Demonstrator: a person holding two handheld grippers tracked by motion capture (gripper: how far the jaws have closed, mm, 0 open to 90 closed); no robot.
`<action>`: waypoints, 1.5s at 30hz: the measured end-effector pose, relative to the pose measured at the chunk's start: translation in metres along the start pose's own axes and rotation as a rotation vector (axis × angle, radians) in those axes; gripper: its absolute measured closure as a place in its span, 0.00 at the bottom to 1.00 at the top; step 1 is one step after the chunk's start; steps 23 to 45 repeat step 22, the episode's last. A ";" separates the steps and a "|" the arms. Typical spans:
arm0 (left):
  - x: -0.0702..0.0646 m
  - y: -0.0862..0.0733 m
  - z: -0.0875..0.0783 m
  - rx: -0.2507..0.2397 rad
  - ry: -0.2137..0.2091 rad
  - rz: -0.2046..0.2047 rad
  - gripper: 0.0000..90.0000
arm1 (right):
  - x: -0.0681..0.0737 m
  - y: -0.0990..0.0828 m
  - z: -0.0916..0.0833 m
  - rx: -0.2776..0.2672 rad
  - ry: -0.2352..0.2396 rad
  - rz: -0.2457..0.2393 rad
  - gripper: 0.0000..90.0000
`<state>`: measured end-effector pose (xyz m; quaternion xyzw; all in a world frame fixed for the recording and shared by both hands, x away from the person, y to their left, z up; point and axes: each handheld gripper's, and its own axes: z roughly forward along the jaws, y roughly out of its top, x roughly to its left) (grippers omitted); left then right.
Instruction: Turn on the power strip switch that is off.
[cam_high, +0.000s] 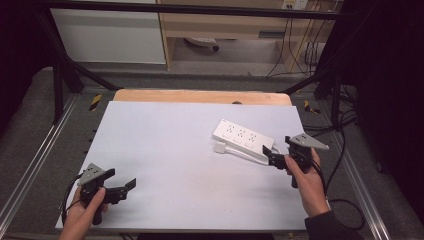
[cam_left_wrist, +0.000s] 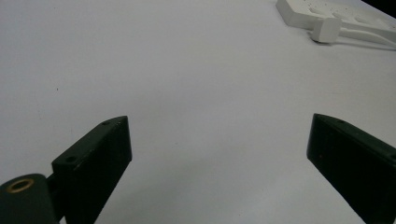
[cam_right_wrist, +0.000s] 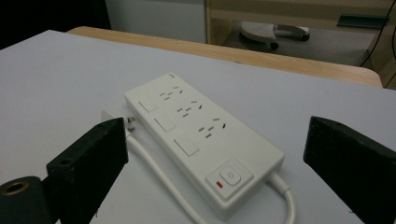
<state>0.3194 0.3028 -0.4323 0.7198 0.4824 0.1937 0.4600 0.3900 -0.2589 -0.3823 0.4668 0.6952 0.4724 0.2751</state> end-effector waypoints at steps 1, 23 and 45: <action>0.000 0.000 0.000 -0.003 0.000 -0.003 0.07 | -0.001 -0.004 -0.004 -0.003 -0.003 0.000 0.08; 0.000 0.000 0.000 -0.002 0.003 -0.011 0.07 | -0.017 -0.082 -0.026 0.140 -0.026 -0.022 0.06; 0.000 0.000 0.000 -0.002 0.003 -0.011 0.07 | -0.017 -0.082 -0.026 0.140 -0.026 -0.022 0.06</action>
